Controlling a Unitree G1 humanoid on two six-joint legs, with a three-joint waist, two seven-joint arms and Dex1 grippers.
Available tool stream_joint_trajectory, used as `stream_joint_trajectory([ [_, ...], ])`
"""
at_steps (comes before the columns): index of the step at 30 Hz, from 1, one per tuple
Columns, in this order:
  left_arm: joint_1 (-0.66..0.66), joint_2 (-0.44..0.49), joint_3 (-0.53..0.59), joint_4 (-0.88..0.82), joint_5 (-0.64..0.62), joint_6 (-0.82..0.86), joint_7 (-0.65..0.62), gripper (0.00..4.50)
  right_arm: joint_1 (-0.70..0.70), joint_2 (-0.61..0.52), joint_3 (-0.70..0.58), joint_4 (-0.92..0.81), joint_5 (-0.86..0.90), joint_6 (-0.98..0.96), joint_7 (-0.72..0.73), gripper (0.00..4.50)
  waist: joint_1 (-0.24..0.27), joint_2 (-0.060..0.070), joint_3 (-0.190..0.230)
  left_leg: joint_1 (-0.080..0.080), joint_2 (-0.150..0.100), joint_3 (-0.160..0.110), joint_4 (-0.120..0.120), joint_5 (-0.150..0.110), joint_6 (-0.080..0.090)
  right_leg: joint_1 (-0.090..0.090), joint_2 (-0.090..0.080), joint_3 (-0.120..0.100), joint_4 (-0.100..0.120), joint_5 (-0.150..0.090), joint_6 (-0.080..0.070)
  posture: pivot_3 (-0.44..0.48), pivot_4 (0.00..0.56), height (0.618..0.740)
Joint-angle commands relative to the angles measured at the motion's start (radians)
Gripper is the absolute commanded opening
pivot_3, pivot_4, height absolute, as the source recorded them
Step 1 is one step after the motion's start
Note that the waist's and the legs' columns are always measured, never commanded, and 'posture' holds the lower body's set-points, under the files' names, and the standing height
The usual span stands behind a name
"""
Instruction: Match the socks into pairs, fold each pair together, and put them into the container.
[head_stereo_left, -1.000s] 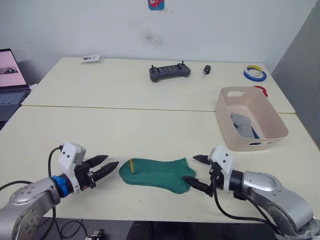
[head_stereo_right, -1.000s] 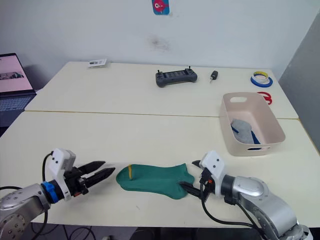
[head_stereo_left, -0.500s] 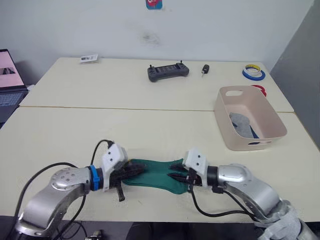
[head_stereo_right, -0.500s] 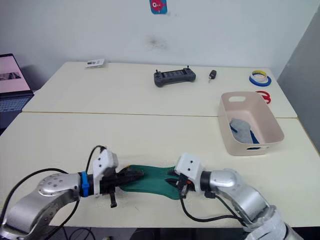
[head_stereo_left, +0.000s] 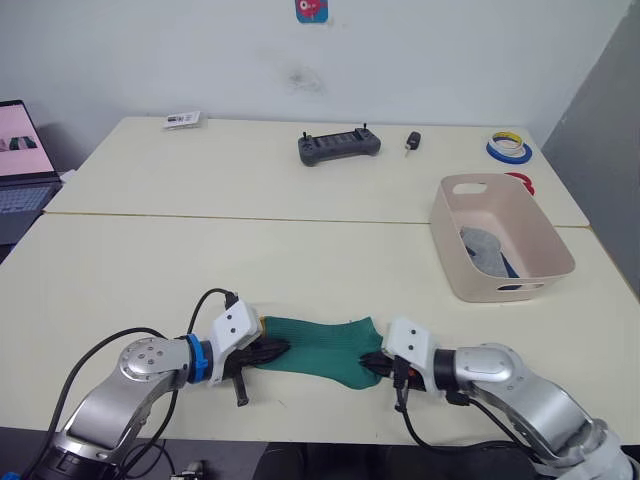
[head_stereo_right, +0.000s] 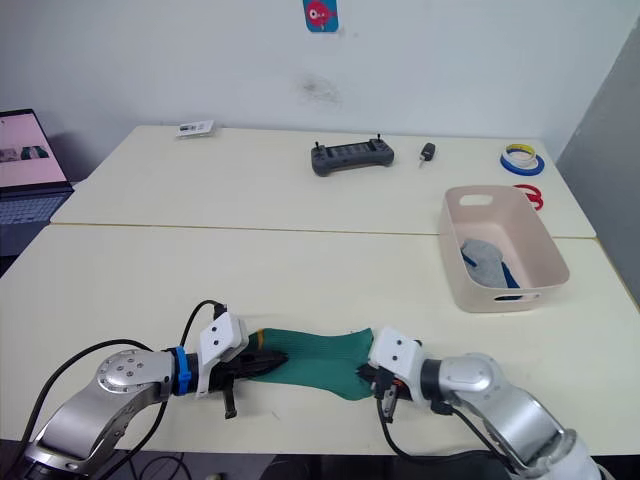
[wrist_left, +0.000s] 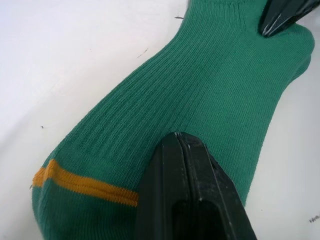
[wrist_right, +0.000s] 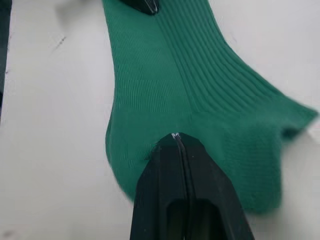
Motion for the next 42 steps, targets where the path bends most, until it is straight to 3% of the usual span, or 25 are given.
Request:
stream_joint_trajectory([
  [1,0.024,0.023,0.094,-0.044,-0.069,0.051,-0.015,0.00,0.012,0.000,-0.119,-0.097,0.111,-0.008,0.040,0.01,-0.004,0.000,0.001,0.000,0.000,0.000,0.000,0.000,0.000,0.000,0.000,0.000,0.000,0.000,0.000,0.000,0.150,0.740],
  [6,0.012,0.054,0.207,-0.147,-0.184,0.189,0.002,0.00,-0.046,0.016,-0.159,-0.115,0.155,0.022,0.035,0.01,-0.002,0.000,0.001,-0.002,0.001,-0.001,0.000,0.000,0.000,-0.001,0.001,-0.001,0.001,0.000,0.000,0.000,0.150,0.740],
  [8,0.001,0.047,0.205,-0.137,-0.164,0.188,0.017,0.00,-0.082,0.048,-0.120,-0.079,0.127,0.017,0.014,0.01,-0.002,0.000,0.001,-0.002,0.000,-0.001,0.000,0.000,0.000,-0.001,0.001,0.000,0.000,0.000,0.000,0.000,0.150,0.740],
  [12,-0.041,0.001,0.130,-0.074,-0.088,0.152,0.051,0.00,-0.183,0.152,0.076,0.094,-0.051,-0.067,-0.042,0.01,-0.003,-0.001,0.001,-0.001,0.000,0.000,0.000,0.000,0.000,-0.002,0.001,0.000,0.001,0.000,0.000,0.000,0.150,0.740],
  [17,-0.061,-0.029,0.079,0.020,-0.002,0.104,0.076,0.00,-0.226,0.222,0.149,0.219,-0.135,-0.084,-0.064,0.01,-0.002,0.000,0.001,-0.002,0.000,0.000,0.000,0.000,0.000,-0.003,0.001,0.000,0.001,0.000,0.000,0.000,0.150,0.740],
  [27,-0.024,-0.031,0.059,0.082,0.045,0.044,0.061,0.00,-0.046,0.028,-0.030,0.126,-0.080,-0.155,0.040,0.01,0.001,0.000,0.000,-0.001,-0.001,0.000,0.002,0.000,0.000,0.000,0.000,0.000,0.000,0.000,0.000,0.000,0.150,0.740],
  [32,-0.030,-0.084,0.129,0.039,-0.030,-0.019,0.049,0.00,0.021,0.024,-0.121,-0.002,-0.005,-0.157,0.045,0.01,0.001,0.000,0.000,-0.001,0.000,-0.001,0.002,0.000,0.000,0.000,0.000,-0.001,0.001,0.000,0.000,0.000,0.150,0.740],
  [36,-0.012,-0.046,0.160,-0.053,-0.083,0.002,-0.012,0.00,0.064,0.016,-0.178,-0.081,0.034,-0.108,0.024,0.01,0.000,0.000,0.000,-0.002,0.000,-0.001,0.002,0.000,0.000,-0.001,0.000,-0.001,0.001,0.000,0.000,0.000,0.150,0.740],
  [42,-0.021,-0.005,0.073,-0.006,0.018,-0.075,-0.060,0.00,0.097,0.023,-0.232,-0.131,0.061,-0.038,-0.022,0.01,0.001,0.000,0.000,-0.002,0.000,0.000,0.002,0.000,0.000,0.000,0.000,0.000,0.001,0.000,0.000,0.000,0.150,0.740],
])
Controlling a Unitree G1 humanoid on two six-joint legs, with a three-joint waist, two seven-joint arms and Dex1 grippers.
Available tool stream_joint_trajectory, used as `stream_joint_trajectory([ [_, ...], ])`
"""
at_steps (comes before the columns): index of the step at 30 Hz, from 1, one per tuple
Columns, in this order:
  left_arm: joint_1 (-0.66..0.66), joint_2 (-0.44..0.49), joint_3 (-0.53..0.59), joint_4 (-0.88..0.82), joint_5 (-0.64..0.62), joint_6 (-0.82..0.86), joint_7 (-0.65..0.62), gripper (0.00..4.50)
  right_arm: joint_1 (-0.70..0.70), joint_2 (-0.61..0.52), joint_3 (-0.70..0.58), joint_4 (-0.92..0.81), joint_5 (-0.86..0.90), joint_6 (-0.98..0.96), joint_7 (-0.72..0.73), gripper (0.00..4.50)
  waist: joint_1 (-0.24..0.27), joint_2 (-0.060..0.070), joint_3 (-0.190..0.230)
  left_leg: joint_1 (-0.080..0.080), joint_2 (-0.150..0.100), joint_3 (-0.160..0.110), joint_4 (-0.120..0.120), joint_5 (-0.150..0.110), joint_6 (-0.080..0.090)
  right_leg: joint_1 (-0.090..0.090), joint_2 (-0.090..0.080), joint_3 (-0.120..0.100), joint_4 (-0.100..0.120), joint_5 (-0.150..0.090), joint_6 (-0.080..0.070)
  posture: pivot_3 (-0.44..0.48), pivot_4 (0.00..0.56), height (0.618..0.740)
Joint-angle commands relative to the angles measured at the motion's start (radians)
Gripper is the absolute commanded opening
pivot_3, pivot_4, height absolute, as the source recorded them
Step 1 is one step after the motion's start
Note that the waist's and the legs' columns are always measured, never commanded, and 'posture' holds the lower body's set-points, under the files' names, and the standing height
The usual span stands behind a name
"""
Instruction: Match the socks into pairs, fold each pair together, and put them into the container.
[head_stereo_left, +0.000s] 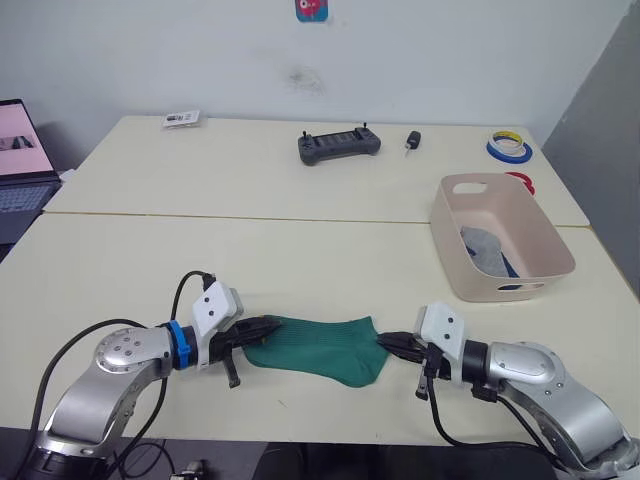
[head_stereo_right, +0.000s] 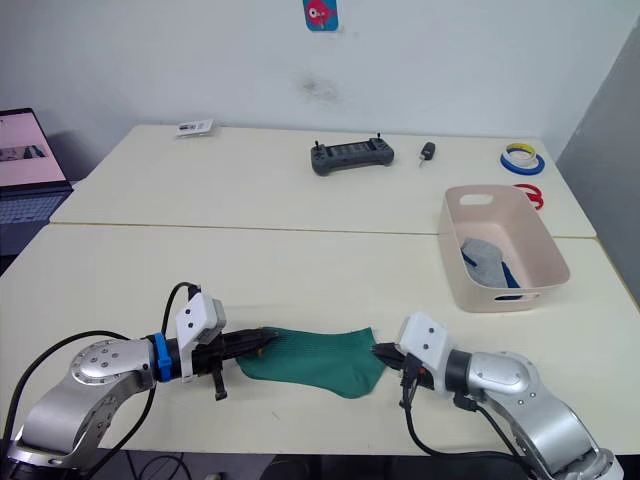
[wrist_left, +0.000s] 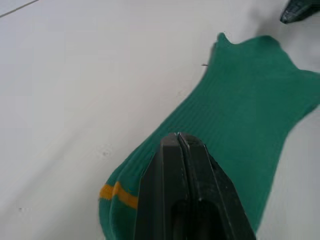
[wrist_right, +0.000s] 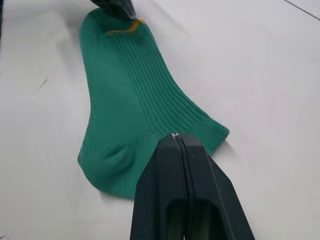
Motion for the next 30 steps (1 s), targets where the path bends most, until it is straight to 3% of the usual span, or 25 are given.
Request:
stream_joint_trajectory([
  [1,-0.013,0.009,-0.066,0.056,0.083,-0.077,-0.026,0.00,0.016,0.005,-0.049,-0.056,0.025,0.044,-0.043,0.01,0.000,0.000,0.000,0.000,0.000,0.000,0.000,0.000,0.000,0.000,0.000,0.000,0.000,0.000,0.000,0.000,0.150,0.740],
  [4,-0.037,-0.010,-0.109,0.136,0.138,-0.128,-0.027,0.00,0.037,0.022,-0.077,-0.066,0.034,0.096,-0.093,0.01,0.000,0.000,0.000,0.000,0.000,0.000,0.000,0.000,0.000,0.000,0.000,0.000,0.000,0.000,0.000,0.000,0.150,0.740],
  [7,-0.049,-0.017,-0.133,0.180,0.160,-0.158,-0.035,0.00,0.081,0.017,-0.079,-0.098,0.053,0.164,-0.111,0.61,0.002,0.000,0.000,0.000,0.000,0.000,0.000,0.000,0.000,0.000,0.000,0.000,0.000,0.000,0.000,0.000,0.150,0.740],
  [14,-0.033,-0.021,-0.142,0.191,0.160,-0.178,-0.043,0.00,0.127,0.130,-0.070,-0.106,0.106,0.302,-0.220,2.99,0.000,0.002,-0.001,0.001,0.000,0.000,0.000,0.000,0.000,0.000,0.000,0.000,0.000,0.000,0.000,0.000,0.150,0.740],
  [19,-0.008,-0.019,-0.139,0.182,0.159,-0.189,-0.040,0.00,0.115,0.195,-0.012,-0.046,0.076,0.315,-0.292,2.99,-0.001,0.002,-0.004,0.001,0.000,0.000,0.000,0.000,0.000,0.000,0.000,0.000,0.000,0.000,0.000,0.000,0.150,0.740],
  [26,0.016,-0.020,-0.114,0.151,0.136,-0.163,-0.028,0.00,0.074,0.144,0.125,-0.023,0.005,0.286,-0.284,2.99,-0.005,0.002,-0.012,0.002,0.000,0.001,-0.002,0.000,0.000,0.000,0.001,0.001,0.000,0.000,0.000,0.000,0.150,0.740],
  [30,0.025,-0.012,-0.082,0.125,0.116,-0.162,-0.025,0.00,0.041,0.160,0.143,-0.006,0.000,0.295,-0.292,2.03,-0.007,0.001,-0.014,0.002,0.001,0.000,-0.002,0.000,0.000,0.000,0.002,0.001,0.000,0.000,0.000,0.000,0.150,0.740],
])
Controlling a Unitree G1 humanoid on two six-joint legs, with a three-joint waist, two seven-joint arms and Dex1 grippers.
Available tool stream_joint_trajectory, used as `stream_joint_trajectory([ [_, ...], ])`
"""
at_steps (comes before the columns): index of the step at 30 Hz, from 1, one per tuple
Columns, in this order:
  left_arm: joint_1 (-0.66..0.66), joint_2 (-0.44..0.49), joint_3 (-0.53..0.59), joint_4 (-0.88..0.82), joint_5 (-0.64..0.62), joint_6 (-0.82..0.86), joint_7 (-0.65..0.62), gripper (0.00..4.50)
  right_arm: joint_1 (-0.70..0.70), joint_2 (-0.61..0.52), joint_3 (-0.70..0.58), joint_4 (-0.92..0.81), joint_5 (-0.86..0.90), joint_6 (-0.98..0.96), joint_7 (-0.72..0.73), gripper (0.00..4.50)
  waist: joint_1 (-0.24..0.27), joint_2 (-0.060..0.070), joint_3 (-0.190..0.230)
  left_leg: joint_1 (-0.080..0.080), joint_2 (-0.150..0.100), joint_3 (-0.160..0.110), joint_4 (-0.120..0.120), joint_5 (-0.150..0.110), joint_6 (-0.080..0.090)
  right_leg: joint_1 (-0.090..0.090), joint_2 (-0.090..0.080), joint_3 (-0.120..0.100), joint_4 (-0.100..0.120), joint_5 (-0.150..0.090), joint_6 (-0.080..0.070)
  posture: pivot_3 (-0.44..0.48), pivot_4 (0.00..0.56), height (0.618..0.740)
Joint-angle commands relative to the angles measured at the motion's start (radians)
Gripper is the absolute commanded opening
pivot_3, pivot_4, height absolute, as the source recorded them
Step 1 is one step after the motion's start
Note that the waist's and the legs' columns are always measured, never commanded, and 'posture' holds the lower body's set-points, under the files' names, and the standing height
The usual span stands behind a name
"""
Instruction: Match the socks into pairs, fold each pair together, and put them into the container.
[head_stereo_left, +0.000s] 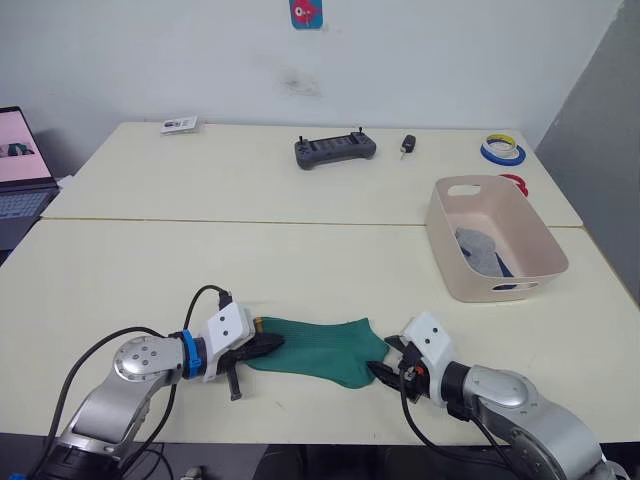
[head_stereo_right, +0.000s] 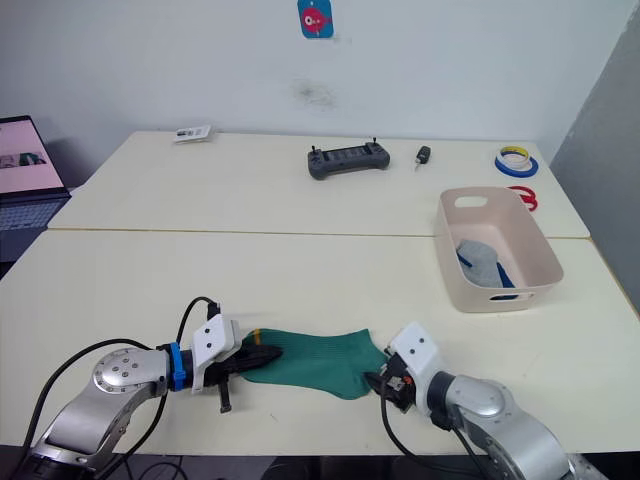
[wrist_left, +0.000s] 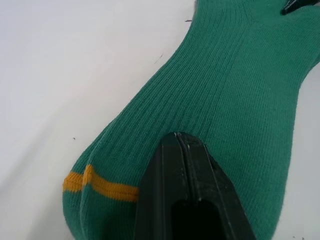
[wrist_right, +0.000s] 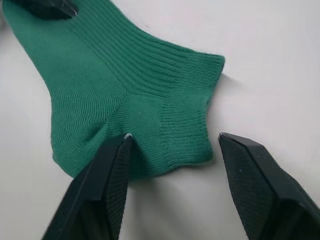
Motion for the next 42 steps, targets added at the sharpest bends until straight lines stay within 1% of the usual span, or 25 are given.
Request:
stream_joint_trajectory([
  [1,0.023,0.009,0.020,-0.025,-0.012,0.020,-0.005,0.00,-0.009,0.013,0.033,0.022,0.009,0.019,0.004,1.73,0.000,0.000,0.000,0.000,0.000,0.000,0.000,0.000,0.000,0.000,0.000,0.000,0.000,0.000,0.000,0.000,0.150,0.740],
  [4,0.028,0.016,0.048,-0.042,-0.023,0.025,-0.003,0.00,-0.018,0.014,0.012,0.022,0.022,0.024,0.017,0.64,0.000,0.000,0.000,-0.001,0.000,0.000,0.000,0.000,0.000,-0.001,0.000,0.000,0.000,0.000,0.000,0.000,0.150,0.740],
  [6,0.029,0.021,0.070,-0.054,-0.035,0.032,0.002,0.00,-0.023,0.012,-0.007,0.022,0.037,0.028,0.026,0.02,0.000,0.000,0.000,-0.001,0.000,0.000,0.000,0.000,0.000,-0.001,0.000,0.000,0.000,0.000,0.000,0.000,0.150,0.740],
  [9,0.023,0.020,0.092,-0.068,-0.049,0.049,0.008,0.00,-0.029,0.005,-0.026,0.025,0.047,0.027,0.038,0.02,0.003,0.000,0.000,-0.001,0.000,0.000,0.000,0.000,0.000,-0.001,0.000,0.000,0.000,0.000,0.000,0.000,0.150,0.740],
  [12,-0.009,0.010,0.109,-0.091,-0.075,0.088,0.021,0.00,-0.043,-0.028,-0.064,0.039,0.058,0.017,0.070,0.02,0.004,0.000,0.000,-0.001,0.000,0.000,0.000,0.000,0.000,-0.001,0.000,0.000,0.000,0.000,0.000,0.000,0.150,0.740],
  [17,-0.072,-0.009,0.088,-0.136,-0.106,0.154,0.030,0.00,-0.094,-0.107,-0.128,0.075,0.081,-0.002,0.141,0.02,0.007,0.000,0.000,-0.002,-0.002,0.000,0.000,0.000,0.000,0.000,-0.001,-0.001,0.000,0.000,0.000,0.000,0.150,0.740],
  [22,-0.129,-0.045,0.016,-0.162,-0.097,0.196,0.026,0.00,-0.160,-0.227,-0.177,0.114,0.099,-0.041,0.258,0.02,0.007,0.000,0.001,-0.002,-0.002,0.000,0.000,0.000,0.000,-0.001,-0.001,-0.001,0.000,0.000,0.000,0.000,0.150,0.740],
  [26,-0.177,-0.079,-0.081,-0.139,-0.047,0.199,0.024,0.00,-0.213,-0.291,-0.193,0.122,0.125,-0.054,0.333,0.02,0.007,0.000,0.001,-0.002,-0.002,0.000,0.001,0.000,0.000,-0.001,0.000,0.000,0.000,0.000,0.000,0.000,0.150,0.740],
  [29,-0.218,-0.108,-0.156,-0.087,0.006,0.201,0.032,0.00,-0.246,-0.307,-0.186,0.115,0.133,-0.052,0.359,0.02,0.007,0.000,0.001,-0.002,-0.002,0.000,0.001,0.000,0.000,-0.001,0.001,0.000,0.000,0.000,0.000,0.000,0.150,0.740],
  [31,-0.237,-0.120,-0.188,-0.040,0.044,0.187,0.037,0.00,-0.258,-0.308,-0.178,0.100,0.137,-0.048,0.366,0.02,0.007,0.000,0.001,-0.002,-0.002,0.000,0.001,0.000,0.000,0.000,0.001,-0.001,0.000,0.000,0.000,0.000,0.150,0.740],
  [34,-0.251,-0.129,-0.209,0.001,0.068,0.190,0.037,0.00,-0.269,-0.309,-0.168,0.082,0.136,-0.042,0.367,0.02,0.006,0.000,0.001,-0.003,-0.001,0.000,0.001,0.000,0.000,-0.001,0.001,0.000,0.000,0.000,0.000,0.000,0.150,0.740],
  [38,-0.242,-0.116,-0.224,0.020,0.093,0.180,0.021,0.00,-0.292,-0.319,-0.142,0.040,0.134,-0.033,0.373,0.02,0.006,0.000,0.001,-0.003,-0.001,0.000,0.001,0.000,0.000,0.000,0.001,0.000,0.000,0.000,0.000,0.000,0.150,0.740],
  [42,-0.235,-0.113,-0.220,0.030,0.102,0.167,0.016,0.00,-0.354,-0.309,-0.105,-0.005,0.154,0.019,0.367,0.02,0.006,0.000,0.001,-0.002,-0.001,0.000,0.002,0.000,0.000,0.000,0.001,-0.001,0.000,0.000,0.000,0.000,0.150,0.740],
])
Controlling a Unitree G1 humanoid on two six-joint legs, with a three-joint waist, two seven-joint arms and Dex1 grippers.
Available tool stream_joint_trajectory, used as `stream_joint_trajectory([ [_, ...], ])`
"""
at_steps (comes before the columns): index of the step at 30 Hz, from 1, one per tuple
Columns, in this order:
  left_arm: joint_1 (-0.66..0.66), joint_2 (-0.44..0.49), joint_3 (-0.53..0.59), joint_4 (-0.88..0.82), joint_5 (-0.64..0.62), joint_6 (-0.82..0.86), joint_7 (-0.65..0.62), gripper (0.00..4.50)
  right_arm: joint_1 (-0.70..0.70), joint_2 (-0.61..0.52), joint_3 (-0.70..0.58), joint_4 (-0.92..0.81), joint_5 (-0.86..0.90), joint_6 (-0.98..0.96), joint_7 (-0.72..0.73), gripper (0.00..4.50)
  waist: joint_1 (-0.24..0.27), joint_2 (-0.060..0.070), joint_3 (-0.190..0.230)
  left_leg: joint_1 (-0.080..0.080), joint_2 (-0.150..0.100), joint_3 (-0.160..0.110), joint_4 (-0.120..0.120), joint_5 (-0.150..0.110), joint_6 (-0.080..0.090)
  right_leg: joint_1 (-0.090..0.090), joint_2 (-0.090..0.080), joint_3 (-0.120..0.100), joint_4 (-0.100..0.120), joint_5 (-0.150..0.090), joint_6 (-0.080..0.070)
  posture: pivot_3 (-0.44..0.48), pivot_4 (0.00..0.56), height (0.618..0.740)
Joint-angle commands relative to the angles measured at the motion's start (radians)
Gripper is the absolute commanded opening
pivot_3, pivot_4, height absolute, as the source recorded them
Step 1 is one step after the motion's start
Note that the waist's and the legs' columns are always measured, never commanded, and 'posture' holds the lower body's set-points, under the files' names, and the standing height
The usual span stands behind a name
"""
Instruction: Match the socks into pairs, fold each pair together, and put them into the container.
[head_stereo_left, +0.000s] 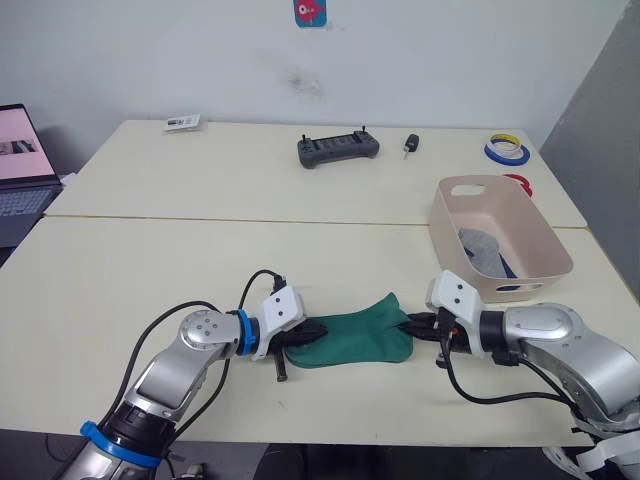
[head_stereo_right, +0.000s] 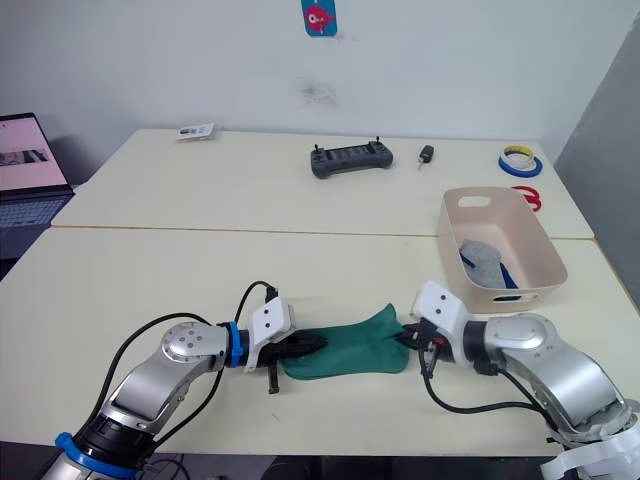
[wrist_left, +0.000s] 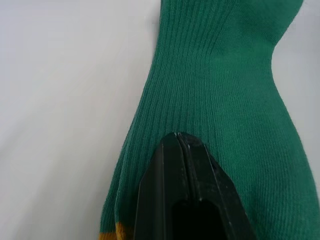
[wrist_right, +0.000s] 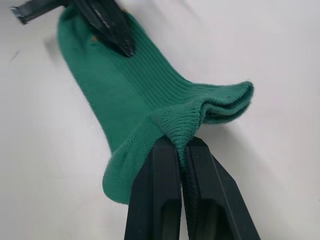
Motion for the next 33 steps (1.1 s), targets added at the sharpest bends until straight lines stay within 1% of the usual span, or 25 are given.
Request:
stream_joint_trajectory([
  [1,0.014,0.013,-0.014,0.020,0.028,0.002,-0.005,0.00,-0.062,0.012,0.023,-0.062,0.026,0.048,-0.007,0.02,0.000,0.000,0.000,0.000,0.000,0.000,0.000,0.000,0.000,0.000,0.000,0.000,0.000,0.000,0.000,0.000,0.150,0.740],
  [4,0.020,0.010,-0.013,0.014,0.024,0.003,-0.002,0.00,-0.115,0.078,0.058,-0.055,0.064,0.125,-0.032,0.02,-0.001,0.000,0.000,0.000,0.000,-0.001,0.000,0.000,0.000,0.000,0.000,0.000,0.000,0.000,0.000,0.000,0.150,0.740],
  [7,0.028,0.009,-0.011,0.004,0.020,0.004,0.001,0.00,-0.168,0.173,0.102,-0.024,0.094,0.204,-0.071,0.02,-0.002,0.000,0.000,0.000,0.000,-0.001,0.000,0.000,0.000,0.000,0.000,0.000,0.000,0.000,0.000,0.000,0.150,0.740],
  [12,0.039,0.005,-0.005,-0.005,0.017,0.001,0.008,0.00,-0.215,0.285,0.173,0.054,0.089,0.236,-0.112,0.02,-0.001,0.000,0.000,0.000,0.000,-0.001,0.000,0.000,0.000,0.000,0.000,0.000,0.000,0.000,0.000,0.000,0.150,0.740],
  [15,0.047,0.003,-0.002,-0.009,0.016,-0.002,0.013,0.00,-0.221,0.319,0.216,0.120,0.060,0.208,-0.124,0.02,-0.001,0.000,0.000,0.000,0.000,-0.001,0.000,0.000,0.000,0.000,0.000,0.000,0.000,0.000,0.000,0.000,0.150,0.740],
  [24,0.075,0.001,0.014,-0.016,0.008,-0.014,0.031,0.00,-0.221,0.425,0.233,0.209,0.050,0.197,-0.169,0.02,-0.003,0.000,0.000,0.000,0.001,-0.001,0.000,0.000,0.000,-0.001,0.000,0.000,0.001,0.000,0.000,0.000,0.150,0.740],
  [33,0.080,0.005,0.013,-0.006,0.017,-0.027,0.027,0.00,-0.204,0.476,0.212,0.214,0.082,0.230,-0.171,0.02,-0.003,0.000,0.000,0.000,0.001,-0.001,0.000,0.000,0.000,-0.001,0.000,0.000,0.001,0.000,0.000,0.000,0.150,0.740],
])
